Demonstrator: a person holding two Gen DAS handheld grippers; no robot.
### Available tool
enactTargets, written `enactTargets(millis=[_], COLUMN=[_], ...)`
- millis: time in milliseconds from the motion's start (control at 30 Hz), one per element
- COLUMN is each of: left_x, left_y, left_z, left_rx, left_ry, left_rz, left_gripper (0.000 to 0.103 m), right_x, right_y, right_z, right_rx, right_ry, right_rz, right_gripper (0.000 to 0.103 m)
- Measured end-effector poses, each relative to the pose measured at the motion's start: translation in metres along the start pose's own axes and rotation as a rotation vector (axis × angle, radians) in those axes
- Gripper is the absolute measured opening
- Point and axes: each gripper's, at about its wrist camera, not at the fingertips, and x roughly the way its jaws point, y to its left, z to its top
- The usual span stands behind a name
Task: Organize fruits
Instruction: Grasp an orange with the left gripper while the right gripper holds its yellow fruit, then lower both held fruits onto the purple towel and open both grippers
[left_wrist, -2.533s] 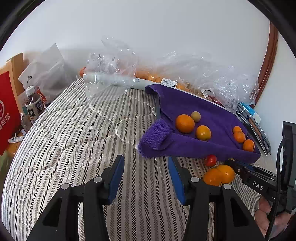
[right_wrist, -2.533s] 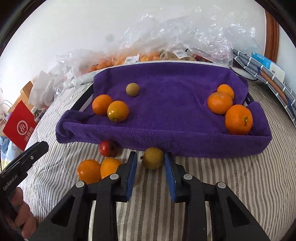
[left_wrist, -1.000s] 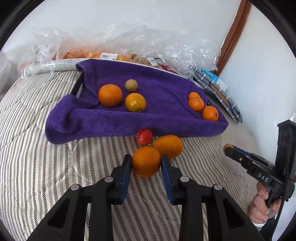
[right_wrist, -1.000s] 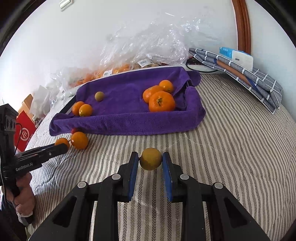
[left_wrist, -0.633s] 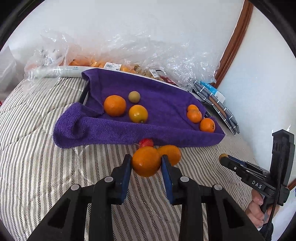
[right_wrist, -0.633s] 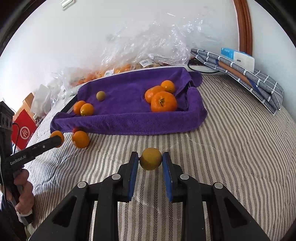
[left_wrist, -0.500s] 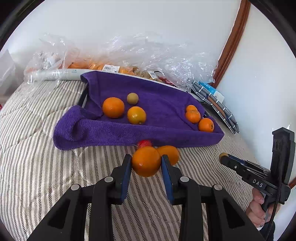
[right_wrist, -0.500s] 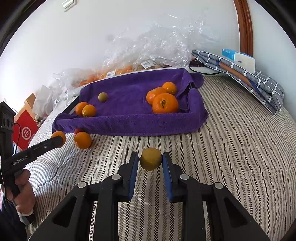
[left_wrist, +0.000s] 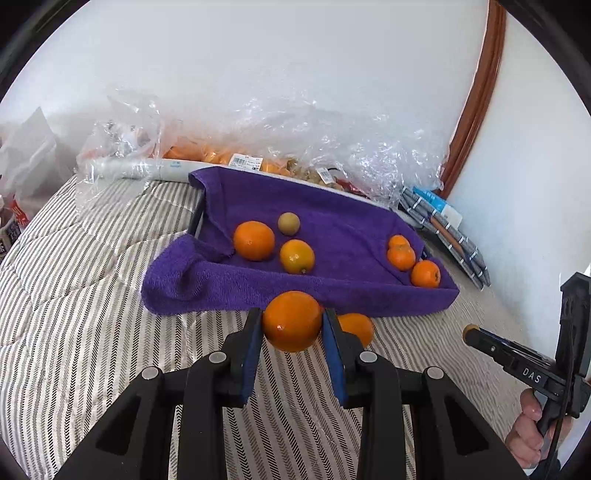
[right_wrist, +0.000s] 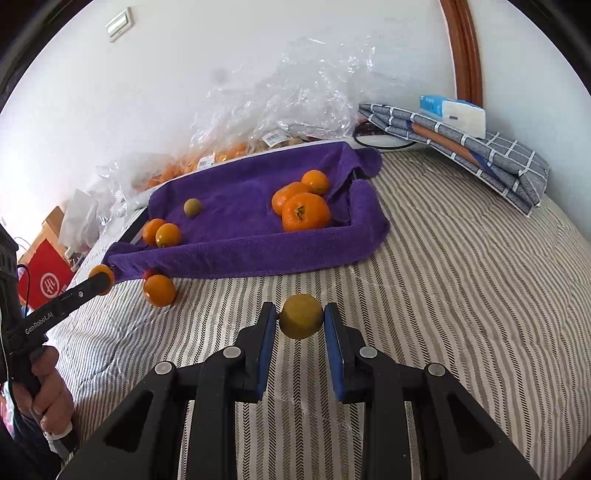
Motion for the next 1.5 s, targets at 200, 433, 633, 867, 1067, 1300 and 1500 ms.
enactTargets(millis=[200, 433, 633, 867, 1067, 1300, 1500], left_x=[-0.011, -0.021, -0.028, -0.035, -0.043, -0.029, 0.007], left_y=[0.006, 0.006, 0.021, 0.052, 0.063, 0.07, 0.06], left_z=[0.001, 0.002, 0.009, 0.026, 0.055, 0.081, 0.093], left_rx=[-0.024, -0.01, -0.07, -0.149, -0.142, -0.179, -0.19], left_ry=[-0.041, -0.094, -0.109, -0.107, -0.154, -0.165, -0.122], left_rz=[0.006, 0.05, 0.064, 0.107, 0.159, 0.143, 0.11], left_gripper=[0.03, 0.03, 0.03, 0.03, 0.03, 0.03, 0.03], right_x=[-0.024, -0.036, -0.042, -0.034, -0.021, 0.002, 0.031], right_y=[0.012, 0.022, 0.032, 0.048, 0.056, 0.062, 0.062], right_z=[0.008, 0.016, 0.034, 0.058, 0.08, 0.1, 0.112], right_rx=[-0.035, -0.026, -0.025, -0.05, -0.035, -0.041, -0.059], right_ry=[-0.037, -0.042, -0.048, -0.067, -0.103, -0.118, -0.11], right_rz=[-0.024, -0.017, -0.014, 0.017, 0.074, 0.103, 0.084], right_gripper=[0.026, 0.026, 0.026, 0.026, 0.026, 0.027, 0.027])
